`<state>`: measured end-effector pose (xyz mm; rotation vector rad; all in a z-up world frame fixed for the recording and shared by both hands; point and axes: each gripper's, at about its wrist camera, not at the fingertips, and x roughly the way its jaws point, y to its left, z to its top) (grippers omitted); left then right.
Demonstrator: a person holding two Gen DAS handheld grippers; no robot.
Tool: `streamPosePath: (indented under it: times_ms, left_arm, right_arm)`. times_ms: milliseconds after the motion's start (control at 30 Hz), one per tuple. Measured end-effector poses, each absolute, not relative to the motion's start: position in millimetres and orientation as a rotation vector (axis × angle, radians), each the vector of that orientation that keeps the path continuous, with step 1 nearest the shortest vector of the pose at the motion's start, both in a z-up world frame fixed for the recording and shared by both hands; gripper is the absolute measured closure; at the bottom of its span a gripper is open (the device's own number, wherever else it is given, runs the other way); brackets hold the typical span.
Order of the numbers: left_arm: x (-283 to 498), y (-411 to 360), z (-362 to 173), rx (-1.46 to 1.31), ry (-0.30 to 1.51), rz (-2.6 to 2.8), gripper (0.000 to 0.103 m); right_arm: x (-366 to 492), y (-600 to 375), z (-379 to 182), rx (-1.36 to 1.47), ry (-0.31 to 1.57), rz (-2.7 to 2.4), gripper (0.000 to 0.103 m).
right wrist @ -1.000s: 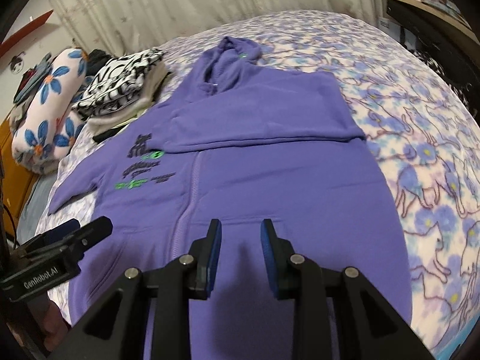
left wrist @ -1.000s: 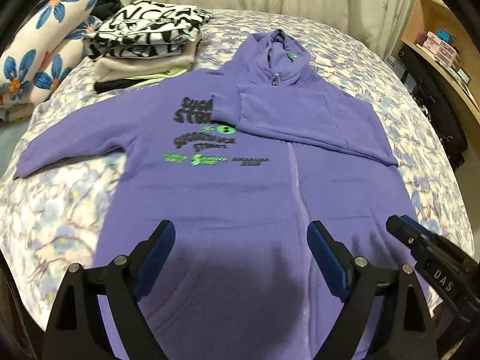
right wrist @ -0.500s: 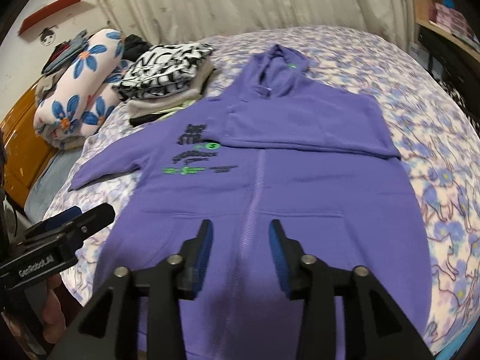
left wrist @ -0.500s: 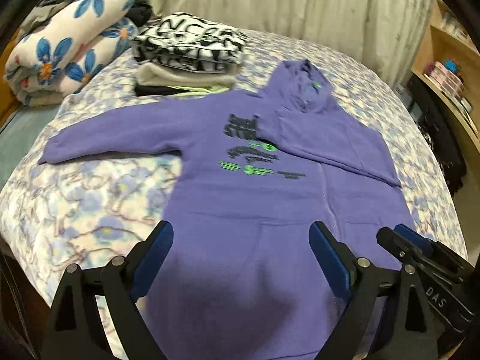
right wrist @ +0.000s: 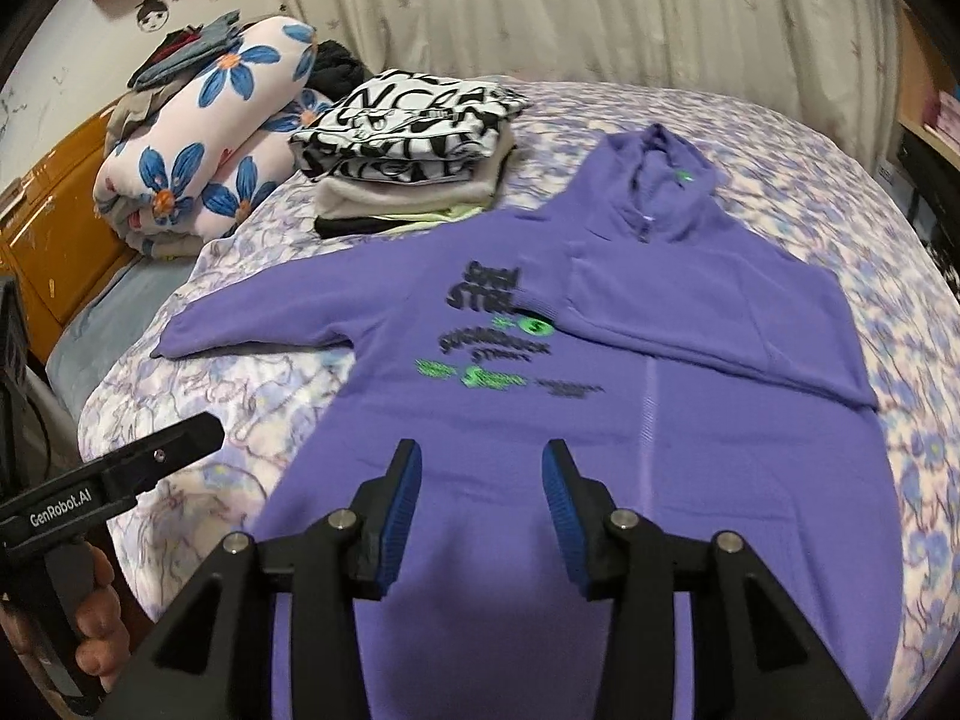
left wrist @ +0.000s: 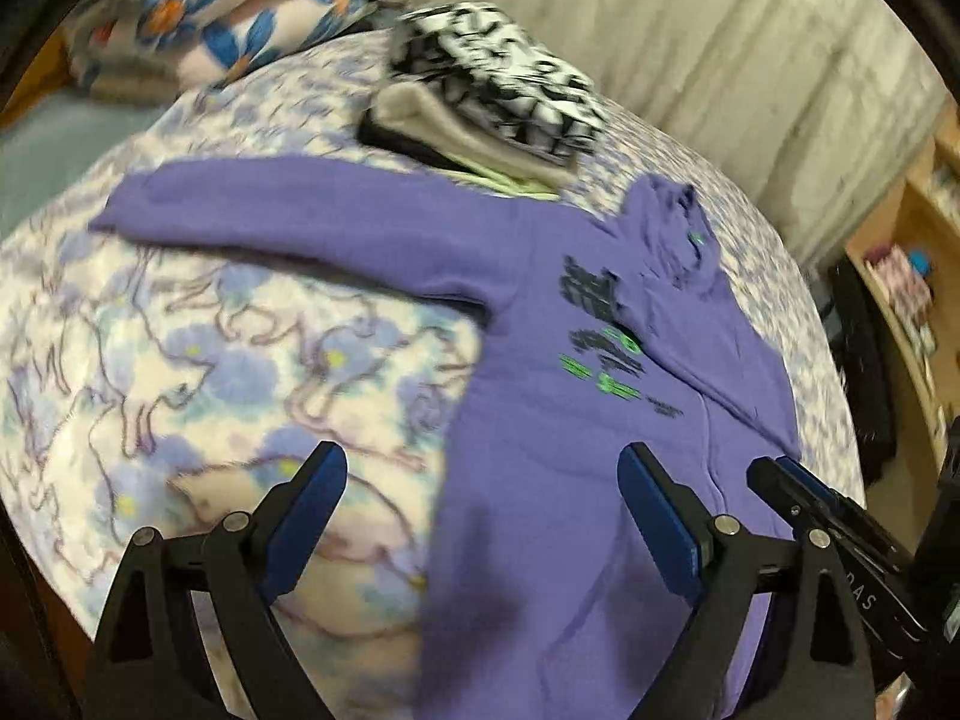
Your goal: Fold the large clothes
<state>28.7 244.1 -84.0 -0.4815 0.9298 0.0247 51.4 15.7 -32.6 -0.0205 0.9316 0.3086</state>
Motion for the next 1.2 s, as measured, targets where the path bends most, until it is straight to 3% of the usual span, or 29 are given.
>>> streamPosePath:
  times_ms: [367,733,833,867,900,933,1000,1200]
  left_arm:
    - [68,355,-154,-0.724,0.899,0.098,0.012]
    - [133,443,-185,-0.88,0.787,0.183,0.017]
    - [142,463,-192,-0.914,0.758,0.251,0.031]
    - [145,466,-195,-0.911,0.763,0.277,0.046]
    - [148,466,-197,-0.877,0.773,0.33,0.07]
    - [149,467,-197,-0.842,0.784,0.368,0.082]
    - [149,464,-196,-0.799,0.793,0.392,0.093]
    - [146,424,-138,-0.635,0.717,0.352,0.098]
  right_arm:
    - [112,89,-75,-0.066,0.981,0.34,0.061]
    - [154,126,-109,-0.049,1.024,0.349,0.061]
    - [157,127,-116,-0.046,1.041,0.349,0.061]
    - [158,126,-119,-0.042,1.048,0.348,0.061]
    - [158,125,-121,-0.035,1.057,0.348,0.061]
    - [159,123,-123,-0.026,1.064,0.347,0.061]
    - [159,120,-125,-0.009,1.073,0.348,0.061]
    - [152,100,-114,0.032,1.05,0.347,0.061]
